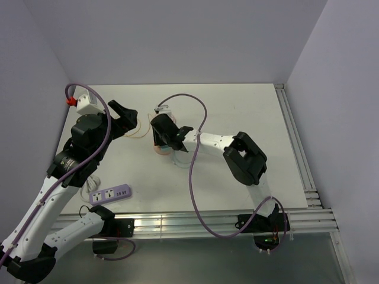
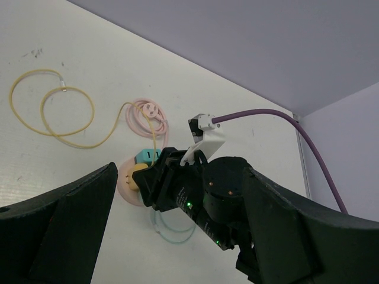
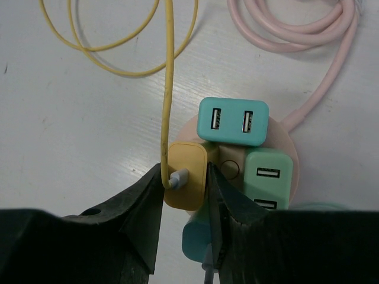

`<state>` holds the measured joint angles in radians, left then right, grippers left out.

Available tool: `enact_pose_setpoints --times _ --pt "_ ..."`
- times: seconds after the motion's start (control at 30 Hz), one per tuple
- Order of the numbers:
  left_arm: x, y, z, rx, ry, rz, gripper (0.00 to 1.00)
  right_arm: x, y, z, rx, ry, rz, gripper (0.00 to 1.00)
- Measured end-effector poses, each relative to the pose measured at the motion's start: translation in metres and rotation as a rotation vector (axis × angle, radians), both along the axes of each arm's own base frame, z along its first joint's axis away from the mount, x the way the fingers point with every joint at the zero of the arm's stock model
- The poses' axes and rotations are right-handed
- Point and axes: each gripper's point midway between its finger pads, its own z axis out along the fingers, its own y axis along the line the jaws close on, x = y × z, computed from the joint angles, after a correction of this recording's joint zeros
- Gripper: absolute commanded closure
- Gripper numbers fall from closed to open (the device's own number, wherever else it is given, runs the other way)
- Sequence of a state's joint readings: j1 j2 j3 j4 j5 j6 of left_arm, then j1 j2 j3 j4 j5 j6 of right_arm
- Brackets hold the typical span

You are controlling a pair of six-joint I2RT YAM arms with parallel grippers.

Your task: Insert the plug

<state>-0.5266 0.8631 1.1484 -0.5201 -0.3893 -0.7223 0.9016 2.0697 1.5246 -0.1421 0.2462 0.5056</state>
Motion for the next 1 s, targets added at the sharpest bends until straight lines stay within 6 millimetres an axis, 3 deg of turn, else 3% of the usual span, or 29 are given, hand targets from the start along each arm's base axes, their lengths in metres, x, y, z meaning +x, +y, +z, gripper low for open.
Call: enact_pose_setpoints --times 0.23,0.53,0.87,0.97,1.0 --pt "0.0 0.0 -0.007 0.008 0.014 0.0 0.09 -0.002 -0.003 0.002 -0.067 0.024 0.027 0.62" --pt "0.002 -0.001 -0.01 0.011 0.019 0.0 0.09 -0.003 -0.008 0.005 -0.15 0.047 0.054 0.44" --pt "0.004 -0.002 -0.016 0.018 0.032 0.0 0.09 -0.004 -0.009 0.012 -0.173 0.047 0.072 0.42" --pt "0.004 -0.002 -0.016 0.018 0.032 0.0 0.09 -0.005 -0.009 0.017 -0.165 0.043 0.079 0.33" --pt "0.004 -0.002 -0.018 0.018 0.033 0.001 0.08 -0.005 -0.009 0.019 -0.16 0.04 0.08 0.19"
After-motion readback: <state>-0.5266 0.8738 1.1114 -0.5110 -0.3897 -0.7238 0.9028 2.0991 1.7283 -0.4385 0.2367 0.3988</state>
